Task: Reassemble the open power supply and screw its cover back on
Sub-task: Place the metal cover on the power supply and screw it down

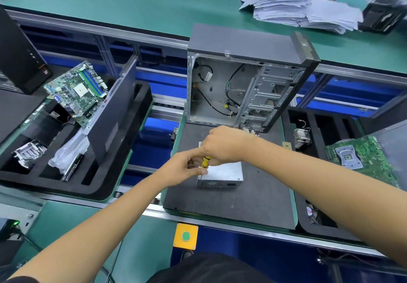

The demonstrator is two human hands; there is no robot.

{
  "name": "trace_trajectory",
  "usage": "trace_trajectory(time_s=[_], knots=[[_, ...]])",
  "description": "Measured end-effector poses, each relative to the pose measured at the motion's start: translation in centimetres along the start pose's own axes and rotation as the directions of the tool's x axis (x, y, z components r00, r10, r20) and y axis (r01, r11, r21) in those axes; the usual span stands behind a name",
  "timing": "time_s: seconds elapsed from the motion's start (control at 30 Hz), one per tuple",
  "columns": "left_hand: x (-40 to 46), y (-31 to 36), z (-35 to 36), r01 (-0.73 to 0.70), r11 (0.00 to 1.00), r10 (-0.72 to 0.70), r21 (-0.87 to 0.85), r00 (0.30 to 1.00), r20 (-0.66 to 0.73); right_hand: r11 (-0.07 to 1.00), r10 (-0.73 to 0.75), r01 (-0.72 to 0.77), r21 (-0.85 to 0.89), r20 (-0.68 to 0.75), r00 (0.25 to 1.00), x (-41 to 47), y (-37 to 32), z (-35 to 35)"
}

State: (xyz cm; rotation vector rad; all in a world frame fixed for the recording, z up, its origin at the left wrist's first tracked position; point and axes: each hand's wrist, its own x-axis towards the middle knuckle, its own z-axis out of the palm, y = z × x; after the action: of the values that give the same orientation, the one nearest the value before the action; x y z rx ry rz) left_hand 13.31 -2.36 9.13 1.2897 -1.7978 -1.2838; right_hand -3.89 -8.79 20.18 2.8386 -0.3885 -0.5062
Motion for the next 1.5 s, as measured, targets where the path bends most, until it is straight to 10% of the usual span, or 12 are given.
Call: trace_trajectory(time_s=[0.2,0.4,0.77,0.9,1.2,1.5], knots=[[0.9,0.2,1.0,-0.017,0.999,0.022,0.027,0.982,-0.185,0.985,0.169,-0.170,0.026,0.039,0.985,0.0,-0.8,0.1],[0.6,0.5,-0.3,-0.022,0.998,0.023,0.059,1.000,-0.019,0.996,-0.064,0.063,0.064,0.005,0.998,-0.8,-0.3,-0.4],[1.0,0.5,0.6,0.017,0.999,-0.008,0.039,0.972,-0.234,0.978,0.164,-0.159,0.137,-0.022,0.986,-0.7,-0.7,0.4],[1.1,0.6,-0.1,0.014,0.998,-0.008,0.057,0.995,-0.101,0.994,-0.027,0.031,0.107,-0.038,0.999,-1.0,0.0,0.0],[1.2,0.7,1.0,0.025,0.995,-0.006,0.093,0.980,-0.200,0.980,0.193,-0.194,0.032,0.045,0.980,-0.4,-0.6,-0.2],[1.1,0.5,-0.4,0.002,0.999,-0.001,0.049,1.000,-0.006,0.991,0.066,-0.076,0.107,0.090,0.994,0.0,0.2,-0.7]])
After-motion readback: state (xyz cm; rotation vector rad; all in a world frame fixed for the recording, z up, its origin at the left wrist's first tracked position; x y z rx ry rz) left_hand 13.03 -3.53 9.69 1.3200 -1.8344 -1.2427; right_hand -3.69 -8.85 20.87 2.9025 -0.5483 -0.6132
